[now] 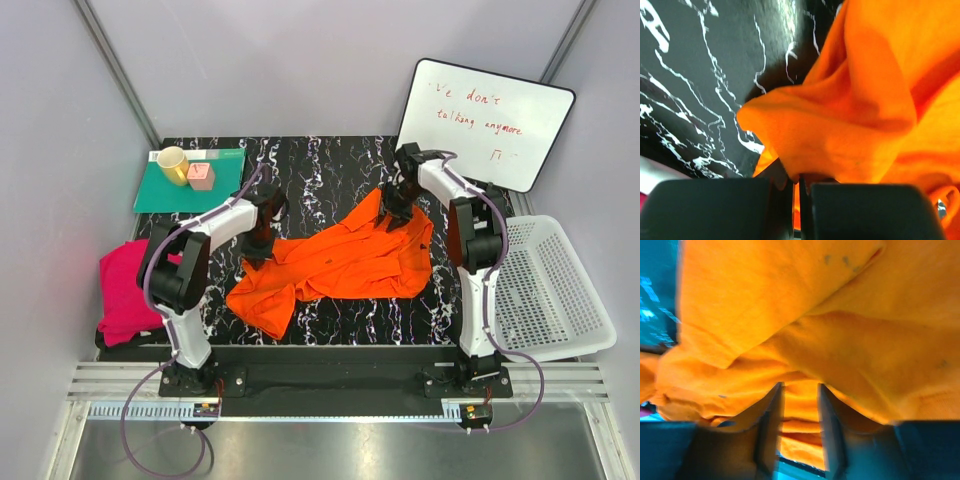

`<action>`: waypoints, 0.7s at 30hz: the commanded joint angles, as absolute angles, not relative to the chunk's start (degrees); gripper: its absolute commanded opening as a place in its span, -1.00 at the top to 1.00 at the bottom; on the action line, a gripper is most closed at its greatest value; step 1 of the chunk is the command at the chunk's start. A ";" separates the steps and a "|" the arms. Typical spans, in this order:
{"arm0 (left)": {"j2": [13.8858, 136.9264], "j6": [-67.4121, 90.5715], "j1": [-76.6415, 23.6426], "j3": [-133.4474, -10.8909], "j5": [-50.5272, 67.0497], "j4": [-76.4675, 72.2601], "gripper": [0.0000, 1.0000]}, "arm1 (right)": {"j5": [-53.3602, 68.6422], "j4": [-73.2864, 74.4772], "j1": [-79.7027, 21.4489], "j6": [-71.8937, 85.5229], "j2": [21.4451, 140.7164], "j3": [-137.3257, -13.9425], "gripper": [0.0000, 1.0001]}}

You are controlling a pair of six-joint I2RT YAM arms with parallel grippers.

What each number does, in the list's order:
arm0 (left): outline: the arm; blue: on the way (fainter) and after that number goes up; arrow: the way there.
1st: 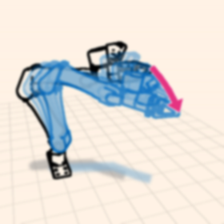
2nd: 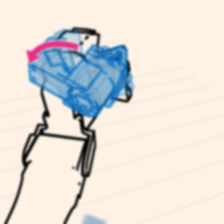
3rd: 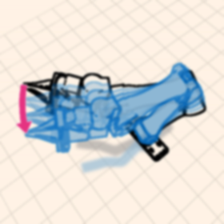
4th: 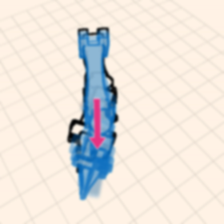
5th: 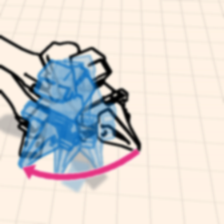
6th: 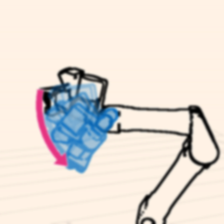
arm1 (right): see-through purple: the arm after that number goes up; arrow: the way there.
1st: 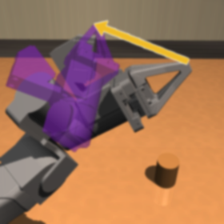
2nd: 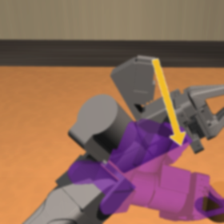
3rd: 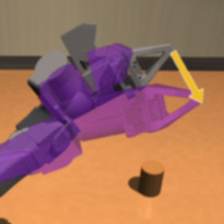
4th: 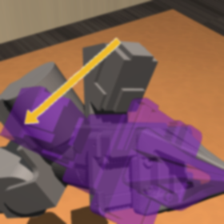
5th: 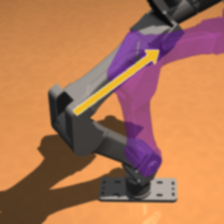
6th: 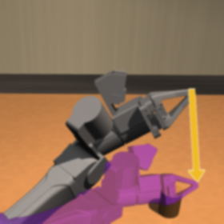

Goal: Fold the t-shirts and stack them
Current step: Flatten out the tshirt

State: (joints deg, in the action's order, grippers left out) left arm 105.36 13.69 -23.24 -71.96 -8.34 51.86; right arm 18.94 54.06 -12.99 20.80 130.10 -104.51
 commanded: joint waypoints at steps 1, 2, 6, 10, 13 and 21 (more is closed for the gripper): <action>105.21 13.45 -23.20 -76.11 -10.63 50.36 1.00 | 17.05 53.44 -10.73 21.71 123.49 -108.80 -0.01; 105.12 13.36 -23.20 -76.29 -10.81 50.54 1.00 | 18.53 53.18 -10.46 22.06 123.49 -109.07 -0.06; 105.29 12.83 -23.20 -76.20 -11.34 50.45 1.00 | 21.88 51.42 -9.49 23.11 124.88 -110.74 -0.11; 105.47 12.83 -23.20 -75.85 -11.60 50.45 1.00 | 22.24 51.33 -9.58 24.52 127.96 -114.07 -0.10; 105.47 12.83 -23.12 -76.11 -11.69 50.45 1.00 | 21.62 51.33 -9.41 25.22 130.69 -116.53 -0.08; 104.86 12.22 -22.85 -75.68 -12.13 50.71 1.00 | 19.16 51.68 -8.88 25.58 137.89 -123.83 -0.04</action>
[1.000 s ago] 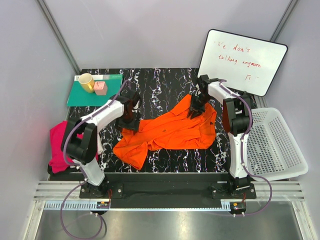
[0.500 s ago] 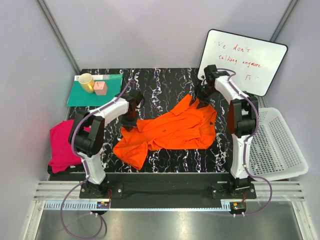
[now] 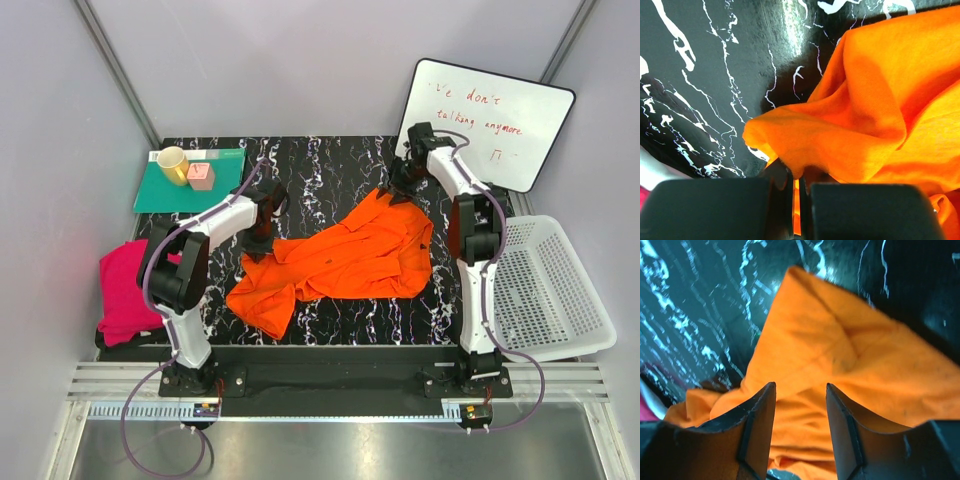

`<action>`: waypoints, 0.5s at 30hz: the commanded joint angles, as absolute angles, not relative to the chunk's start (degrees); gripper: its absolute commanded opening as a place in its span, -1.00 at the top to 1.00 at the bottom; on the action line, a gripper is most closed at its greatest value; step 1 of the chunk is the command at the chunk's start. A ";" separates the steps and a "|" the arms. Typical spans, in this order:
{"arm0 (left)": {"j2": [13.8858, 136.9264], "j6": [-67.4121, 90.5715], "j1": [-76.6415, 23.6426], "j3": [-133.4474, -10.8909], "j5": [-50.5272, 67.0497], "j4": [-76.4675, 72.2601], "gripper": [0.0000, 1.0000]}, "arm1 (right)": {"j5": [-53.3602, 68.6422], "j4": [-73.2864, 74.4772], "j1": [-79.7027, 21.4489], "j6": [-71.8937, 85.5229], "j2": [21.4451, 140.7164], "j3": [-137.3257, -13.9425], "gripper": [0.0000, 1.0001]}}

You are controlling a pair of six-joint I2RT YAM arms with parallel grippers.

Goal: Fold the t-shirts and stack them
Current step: Flatten out the tshirt

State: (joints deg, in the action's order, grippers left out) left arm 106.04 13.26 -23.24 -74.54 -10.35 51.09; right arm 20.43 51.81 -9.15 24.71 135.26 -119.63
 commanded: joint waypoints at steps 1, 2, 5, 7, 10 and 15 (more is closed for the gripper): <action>104.59 12.13 -22.76 -75.59 -12.22 50.71 1.00 | 18.81 51.77 -8.70 25.58 138.07 -124.53 -0.04; 104.59 12.13 -22.68 -75.50 -12.30 50.80 1.00 | 17.68 51.94 -8.35 25.58 138.25 -124.71 -0.03; 104.24 12.04 -22.41 -75.32 -12.48 50.97 1.00 | 16.44 52.03 -7.56 25.23 137.99 -124.72 -0.02; 104.15 12.04 -22.32 -75.23 -12.39 50.89 1.00 | 16.09 52.03 -7.12 24.96 137.81 -124.80 -0.01; 104.41 11.95 -22.24 -75.32 -12.57 50.89 1.00 | 15.82 52.03 -6.42 24.87 137.73 -125.42 -0.01; 104.33 11.95 -22.06 -75.67 -12.48 51.24 1.00 | 15.29 52.03 -5.54 24.87 137.37 -126.12 -0.01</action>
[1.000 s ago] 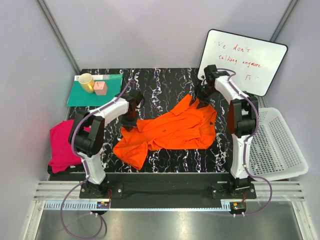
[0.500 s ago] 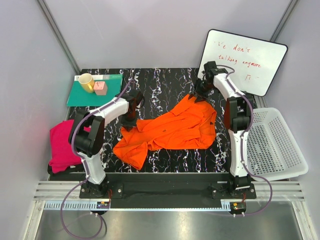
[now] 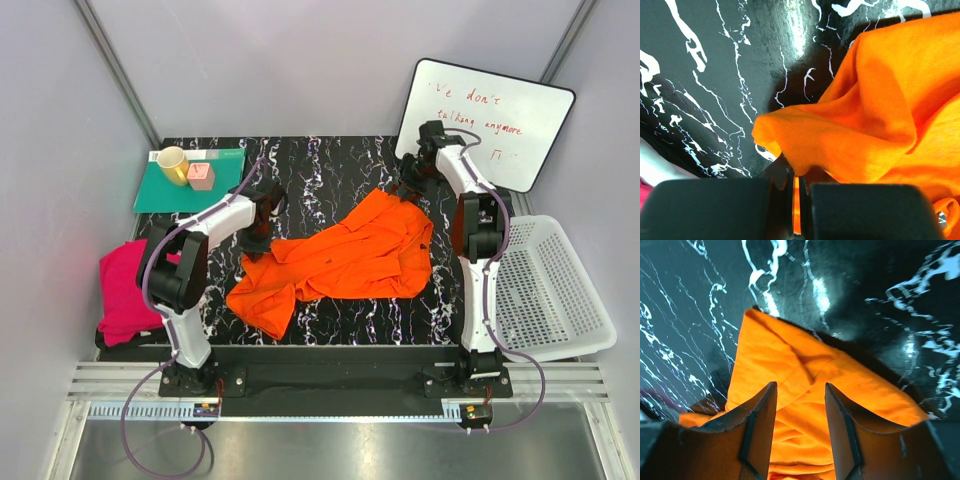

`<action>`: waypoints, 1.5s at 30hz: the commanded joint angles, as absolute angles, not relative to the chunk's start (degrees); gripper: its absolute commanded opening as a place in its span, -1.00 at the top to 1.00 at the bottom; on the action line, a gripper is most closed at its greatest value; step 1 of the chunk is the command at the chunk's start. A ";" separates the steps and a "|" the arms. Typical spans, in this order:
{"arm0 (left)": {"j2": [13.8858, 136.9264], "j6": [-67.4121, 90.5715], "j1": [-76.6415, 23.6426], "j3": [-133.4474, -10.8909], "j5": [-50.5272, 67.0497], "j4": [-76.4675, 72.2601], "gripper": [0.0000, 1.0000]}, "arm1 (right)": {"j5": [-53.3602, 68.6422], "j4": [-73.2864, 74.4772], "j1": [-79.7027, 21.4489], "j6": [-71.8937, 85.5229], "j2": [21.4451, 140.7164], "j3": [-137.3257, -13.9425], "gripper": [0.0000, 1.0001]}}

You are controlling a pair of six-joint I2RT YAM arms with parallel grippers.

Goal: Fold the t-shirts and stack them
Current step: Flatten out the tshirt

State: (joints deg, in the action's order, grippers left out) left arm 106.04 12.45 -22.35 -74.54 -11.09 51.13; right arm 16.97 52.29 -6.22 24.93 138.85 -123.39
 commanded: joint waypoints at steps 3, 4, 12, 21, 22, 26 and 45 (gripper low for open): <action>104.06 11.95 -21.97 -75.76 -12.66 51.24 1.00 | 15.20 52.03 -5.27 24.87 138.07 -126.91 -0.01; 104.06 11.95 -21.89 -75.76 -12.83 51.24 1.00 | 15.38 52.03 -5.19 25.05 138.42 -127.00 -0.01; 100.55 12.57 -21.71 -78.04 -16.16 52.56 1.00 | 20.55 51.86 -5.27 26.45 142.29 -129.81 0.01; 97.12 14.15 -20.65 -81.39 -18.90 53.17 1.00 | 22.67 51.86 -5.27 26.46 142.74 -127.97 0.03; 97.21 13.98 -20.65 -81.39 -18.90 53.17 1.00 | 22.76 51.86 -5.10 26.28 142.56 -127.53 0.03; 97.82 13.62 -20.57 -80.68 -18.98 53.26 1.00 | 23.03 51.77 -5.27 25.93 141.95 -125.17 0.03; 98.35 12.92 -19.95 -79.63 -18.72 53.17 1.00 | 25.93 49.57 -6.50 27.86 140.63 -124.89 0.78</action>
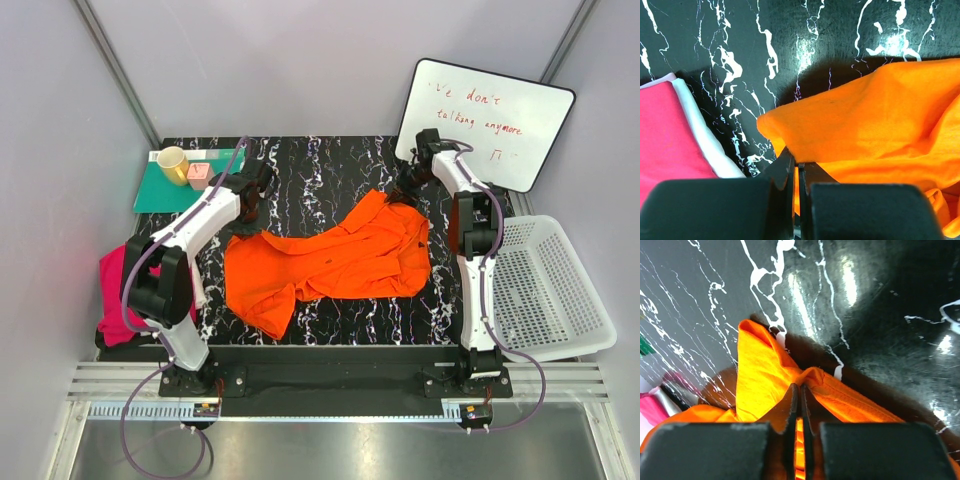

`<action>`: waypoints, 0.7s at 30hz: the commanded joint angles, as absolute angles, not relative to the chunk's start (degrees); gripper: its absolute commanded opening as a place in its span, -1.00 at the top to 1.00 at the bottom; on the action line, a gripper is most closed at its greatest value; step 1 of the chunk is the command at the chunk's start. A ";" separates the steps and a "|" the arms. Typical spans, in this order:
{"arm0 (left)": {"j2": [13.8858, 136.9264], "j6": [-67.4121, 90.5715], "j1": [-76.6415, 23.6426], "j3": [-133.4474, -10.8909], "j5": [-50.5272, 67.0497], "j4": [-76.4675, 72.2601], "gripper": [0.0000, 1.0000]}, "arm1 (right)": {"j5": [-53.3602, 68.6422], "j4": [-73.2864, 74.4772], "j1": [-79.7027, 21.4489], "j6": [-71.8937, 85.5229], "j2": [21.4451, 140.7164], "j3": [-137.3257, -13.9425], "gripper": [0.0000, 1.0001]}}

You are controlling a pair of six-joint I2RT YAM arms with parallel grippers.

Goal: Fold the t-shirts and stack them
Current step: Flatten out the tshirt

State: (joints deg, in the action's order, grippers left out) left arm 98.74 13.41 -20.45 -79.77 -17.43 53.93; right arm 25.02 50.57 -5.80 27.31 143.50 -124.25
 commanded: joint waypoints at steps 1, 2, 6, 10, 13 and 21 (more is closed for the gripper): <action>98.26 12.92 -19.95 -79.63 -18.81 53.17 1.00 | 25.93 49.57 -6.50 27.77 140.19 -124.63 0.76; 98.26 12.92 -19.95 -79.63 -18.72 53.17 1.00 | 25.58 49.57 -6.50 27.77 140.01 -124.37 0.74; 98.52 12.92 -19.86 -79.63 -18.63 53.17 1.00 | 25.49 49.92 -6.59 27.68 138.43 -123.58 0.71; 98.79 12.92 -19.86 -79.45 -18.28 53.09 1.00 | 26.19 50.18 -6.50 27.51 137.20 -123.22 0.41; 98.79 13.01 -19.86 -79.28 -18.11 53.17 1.00 | 25.58 50.27 -6.50 26.98 135.97 -123.13 0.15; 99.14 13.01 -19.86 -79.01 -17.75 53.17 1.00 | 25.66 50.54 -6.59 27.16 135.70 -124.10 0.17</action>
